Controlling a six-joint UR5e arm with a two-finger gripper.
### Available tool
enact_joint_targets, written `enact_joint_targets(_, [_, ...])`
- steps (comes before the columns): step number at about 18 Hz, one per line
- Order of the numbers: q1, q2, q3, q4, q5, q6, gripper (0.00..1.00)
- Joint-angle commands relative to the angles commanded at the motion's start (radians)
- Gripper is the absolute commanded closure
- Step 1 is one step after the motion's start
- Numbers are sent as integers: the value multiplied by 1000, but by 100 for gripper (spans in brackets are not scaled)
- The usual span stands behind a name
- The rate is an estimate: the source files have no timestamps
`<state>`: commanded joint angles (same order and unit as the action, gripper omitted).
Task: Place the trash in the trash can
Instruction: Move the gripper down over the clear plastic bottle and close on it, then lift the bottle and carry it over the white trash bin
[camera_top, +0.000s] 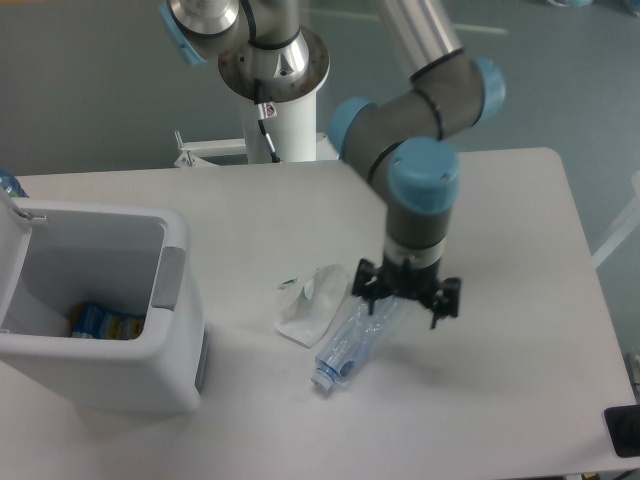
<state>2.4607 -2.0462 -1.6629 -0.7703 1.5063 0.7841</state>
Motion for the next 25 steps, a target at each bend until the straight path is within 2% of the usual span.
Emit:
enact_joint_targets(2, [-26,-18,3,5,24,-8,0])
enact_joint_targets(7, [-98,-69,2,6,181,-9,0])
enact_joint_targets(10, [-117,-74,0,5,181,-19,0])
enact_joint_targets(12, [-123,-97,3,5,186,-26,0])
enact_joint_targets(15, [-123,-115,32,5,187,-46,1])
enact_joint_targets(17, [-123,-123,46,5,187,-46,14])
enact_joint_targets(20, [-123,-123,48,5,186,-48,51])
enact_joint_targets(23, [-123,-124,49,3,186,-48,72])
enact_joint_targets(25, [-123,-123,51,5,184,-57,80])
